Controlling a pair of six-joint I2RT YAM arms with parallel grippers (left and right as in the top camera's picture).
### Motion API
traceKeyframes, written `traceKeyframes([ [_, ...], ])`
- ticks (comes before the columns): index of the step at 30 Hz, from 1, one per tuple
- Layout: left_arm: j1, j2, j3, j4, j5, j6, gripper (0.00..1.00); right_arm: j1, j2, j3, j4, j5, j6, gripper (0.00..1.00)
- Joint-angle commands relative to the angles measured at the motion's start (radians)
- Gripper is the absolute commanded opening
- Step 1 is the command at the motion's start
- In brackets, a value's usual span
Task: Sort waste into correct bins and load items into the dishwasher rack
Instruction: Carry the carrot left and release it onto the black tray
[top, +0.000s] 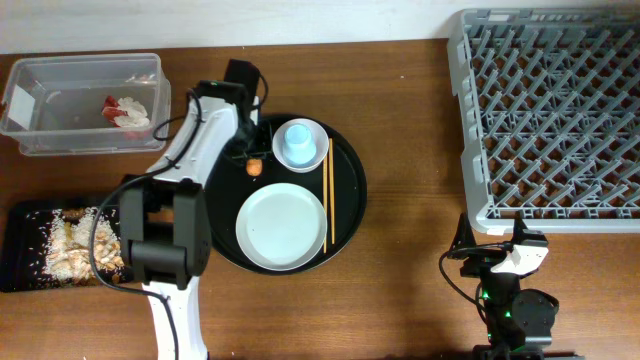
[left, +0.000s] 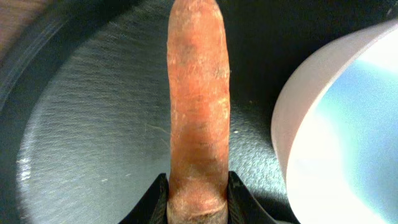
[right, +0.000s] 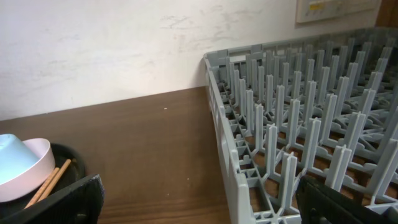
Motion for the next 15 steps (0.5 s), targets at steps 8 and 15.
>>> traceKeyframes([
  [8, 0.387, -0.095, 0.211, -0.245, -0.011, 0.003, 0.12, 0.005, -0.006, -0.003, -0.009, 0.016, 0.008, 0.98],
  [15, 0.723, -0.096, 0.214, -0.318, -0.011, -0.018, 0.12, 0.005, -0.006, -0.003, -0.009, 0.016, 0.008, 0.98],
])
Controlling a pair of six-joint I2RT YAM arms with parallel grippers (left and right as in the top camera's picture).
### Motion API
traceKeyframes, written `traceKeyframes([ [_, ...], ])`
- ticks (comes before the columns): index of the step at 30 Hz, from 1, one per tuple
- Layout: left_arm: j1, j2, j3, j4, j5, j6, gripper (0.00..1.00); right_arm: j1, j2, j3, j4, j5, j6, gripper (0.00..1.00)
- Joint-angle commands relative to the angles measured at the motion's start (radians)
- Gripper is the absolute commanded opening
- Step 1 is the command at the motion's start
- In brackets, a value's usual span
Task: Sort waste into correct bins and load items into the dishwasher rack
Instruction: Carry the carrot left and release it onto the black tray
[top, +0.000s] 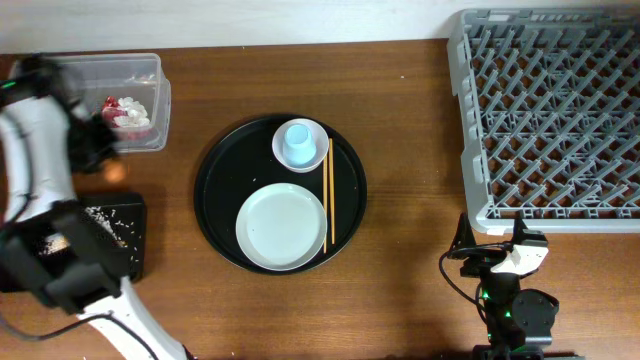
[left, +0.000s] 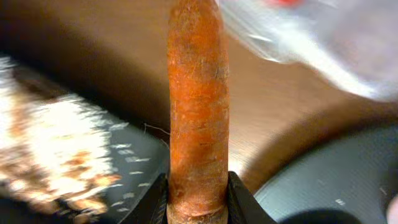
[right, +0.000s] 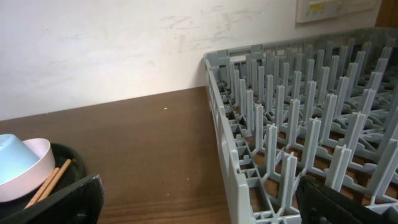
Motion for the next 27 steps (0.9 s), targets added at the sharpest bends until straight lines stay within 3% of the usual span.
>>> traceKeyframes([
  [1, 0.149, -0.030, 0.014, -0.024, -0.006, -0.023, 0.12, 0.005, -0.006, -0.003, -0.009, 0.016, 0.008, 0.98],
  [7, 0.331, -0.030, -0.077, -0.025, -0.007, -0.074, 0.13, 0.005, -0.006, -0.003, -0.009, 0.016, 0.008, 0.98],
  [9, 0.370, -0.030, -0.159, 0.005, -0.006, -0.097, 0.19, 0.005, -0.006, -0.003, -0.009, 0.016, 0.008, 0.98],
  [15, 0.410, -0.030, -0.320, 0.097, -0.001, -0.109, 0.20, 0.005, -0.006, -0.003, -0.009, 0.016, 0.008, 0.98],
  [20, 0.411, -0.030, -0.347, 0.126, 0.002, -0.109, 0.22, 0.005, -0.006, -0.003, -0.009, 0.016, 0.008, 0.98],
  [23, 0.412, -0.030, -0.347, 0.125, 0.002, -0.109, 0.33, 0.005, -0.006, -0.003, -0.009, 0.016, 0.008, 0.98],
  [25, 0.412, -0.030, -0.346, 0.124, 0.014, -0.109, 0.46, 0.005, -0.006, -0.003, -0.009, 0.016, 0.008, 0.98],
  [27, 0.412, -0.030, -0.338, 0.117, 0.059, -0.109, 0.49, 0.005, -0.006, -0.003, -0.009, 0.016, 0.008, 0.98],
])
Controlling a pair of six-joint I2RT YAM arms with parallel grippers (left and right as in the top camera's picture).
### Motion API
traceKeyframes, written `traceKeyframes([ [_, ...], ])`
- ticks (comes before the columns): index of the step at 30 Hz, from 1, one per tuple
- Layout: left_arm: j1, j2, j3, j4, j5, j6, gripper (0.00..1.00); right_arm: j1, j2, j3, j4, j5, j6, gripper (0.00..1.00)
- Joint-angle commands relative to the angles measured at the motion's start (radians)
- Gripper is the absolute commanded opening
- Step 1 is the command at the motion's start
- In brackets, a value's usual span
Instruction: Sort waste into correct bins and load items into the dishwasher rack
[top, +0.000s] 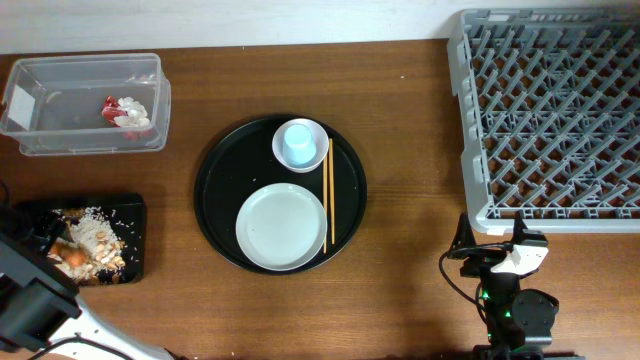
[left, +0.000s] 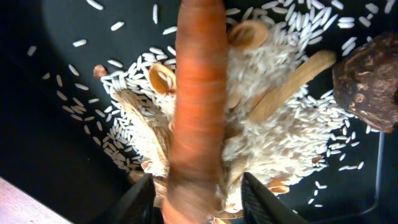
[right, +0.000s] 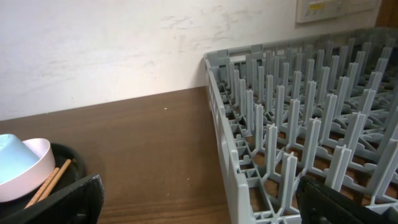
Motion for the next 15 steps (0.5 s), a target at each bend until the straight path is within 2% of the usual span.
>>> traceKeyframes([
  [1, 0.004, -0.030, 0.017, -0.014, 0.090, -0.006, 0.50, 0.005, -0.006, -0.003, -0.009, 0.016, 0.008, 0.98],
  [7, 0.004, -0.037, 0.144, -0.119, 0.120, -0.006, 0.50, 0.005, -0.006, -0.003, -0.009, 0.016, 0.008, 0.98],
  [10, 0.004, -0.043, 0.209, -0.162, 0.187, -0.006, 0.52, 0.005, -0.006, -0.003, -0.009, 0.016, 0.008, 0.98],
  [12, 0.003, -0.048, 0.241, -0.189, 0.293, -0.005, 0.71, 0.005, -0.006, -0.003, -0.009, 0.016, 0.008, 0.98],
  [14, 0.002, -0.055, 0.247, -0.207, 0.406, -0.005, 0.81, 0.005, -0.006, -0.003, -0.009, 0.016, 0.008, 0.98],
  [15, -0.001, -0.060, 0.247, -0.217, 0.480, 0.007, 0.83, 0.005, -0.006, -0.003, -0.009, 0.016, 0.008, 0.98],
])
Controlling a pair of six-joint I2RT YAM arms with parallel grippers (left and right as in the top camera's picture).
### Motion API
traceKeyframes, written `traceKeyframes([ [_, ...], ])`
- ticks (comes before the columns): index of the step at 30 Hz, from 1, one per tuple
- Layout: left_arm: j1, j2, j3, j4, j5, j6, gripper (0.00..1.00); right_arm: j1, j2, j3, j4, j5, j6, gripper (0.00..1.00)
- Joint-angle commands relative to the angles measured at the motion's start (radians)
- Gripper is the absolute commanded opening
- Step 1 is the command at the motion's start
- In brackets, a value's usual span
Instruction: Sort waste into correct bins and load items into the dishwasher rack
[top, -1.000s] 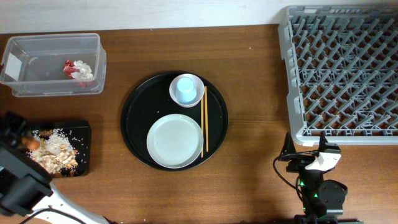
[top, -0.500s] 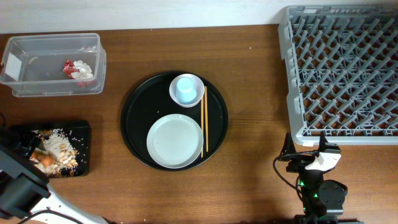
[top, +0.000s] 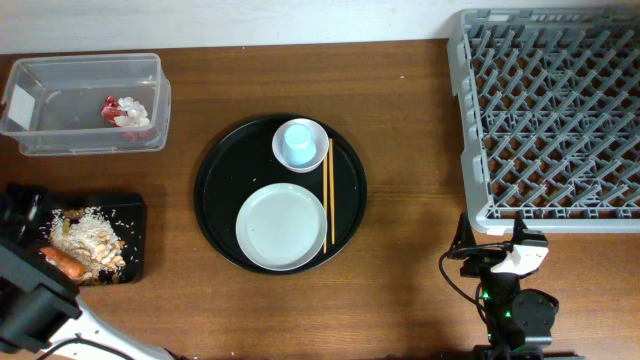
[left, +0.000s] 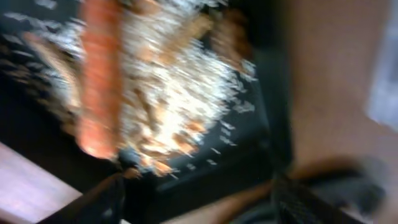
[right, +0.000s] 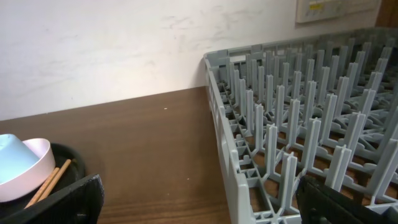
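An orange carrot (top: 62, 262) lies on rice and scraps in the black food-waste tray (top: 132, 215) at the far left. In the blurred left wrist view the carrot (left: 99, 81) is clear of my left gripper (left: 199, 190), which stands open and holds nothing. Overhead, that left gripper (top: 22, 205) is at the tray's upper left edge. The round black tray (top: 215, 180) carries a white plate (top: 282, 227), a bowl with a blue cup (top: 300, 143) and chopsticks (top: 329, 195). My right gripper (top: 497, 258) (right: 199, 202) is open, just below the grey dishwasher rack (top: 550, 110).
A clear plastic bin (top: 60, 140) with red and white waste stands at the back left. The rack's near corner (right: 217, 74) rises just right of the right gripper, with a white wall behind the table.
The carrot was between the parted jaws of my left gripper over the rice; now it lies in the food-waste tray and the gripper has drawn away from it. The right arm has not moved.
My left gripper was shut on the carrot over the round black tray, beside the bowl. Then it held the carrot near the clear bin at the left. Then it was over the food-waste tray with jaws parted. The carrot now rests there, free.
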Motion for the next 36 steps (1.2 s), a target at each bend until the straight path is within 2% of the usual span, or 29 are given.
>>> traceKeyframes([
  [1, -0.004, -0.056, 0.024, -0.033, 0.304, 0.030, 0.84, 0.005, -0.006, -0.003, -0.009, 0.016, 0.008, 0.98],
  [5, -0.040, -0.081, 0.024, -0.064, 0.436, 0.090, 0.84, 0.005, -0.006, -0.003, -0.009, 0.016, 0.008, 0.98],
  [12, -0.238, -0.230, 0.024, -0.020, 0.424, 0.104, 0.84, 0.005, -0.006, -0.003, -0.009, 0.016, 0.008, 0.98],
  [15, -0.351, -0.291, 0.024, -0.001, 0.294, 0.103, 0.85, 0.005, -0.006, -0.003, -0.009, 0.016, 0.008, 0.98],
  [17, -0.455, -0.319, 0.024, 0.003, 0.079, 0.095, 0.85, 0.005, -0.006, -0.003, -0.009, 0.016, 0.008, 0.98],
  [18, -0.507, -0.322, 0.024, -0.002, -0.046, 0.073, 0.99, 0.005, -0.006, -0.003, -0.009, 0.016, 0.008, 0.98],
  [20, -0.604, -0.317, 0.015, -0.010, -0.245, 0.014, 0.99, 0.005, -0.006, -0.003, -0.009, 0.016, 0.008, 0.98],
  [26, -0.684, -0.314, 0.004, -0.005, -0.268, 0.012, 0.99, 0.005, -0.006, -0.003, -0.009, 0.016, 0.008, 0.98],
  [36, -0.694, -0.314, 0.004, -0.005, -0.269, 0.012, 0.99, 0.005, -0.006, -0.003, -0.009, 0.016, 0.008, 0.98],
])
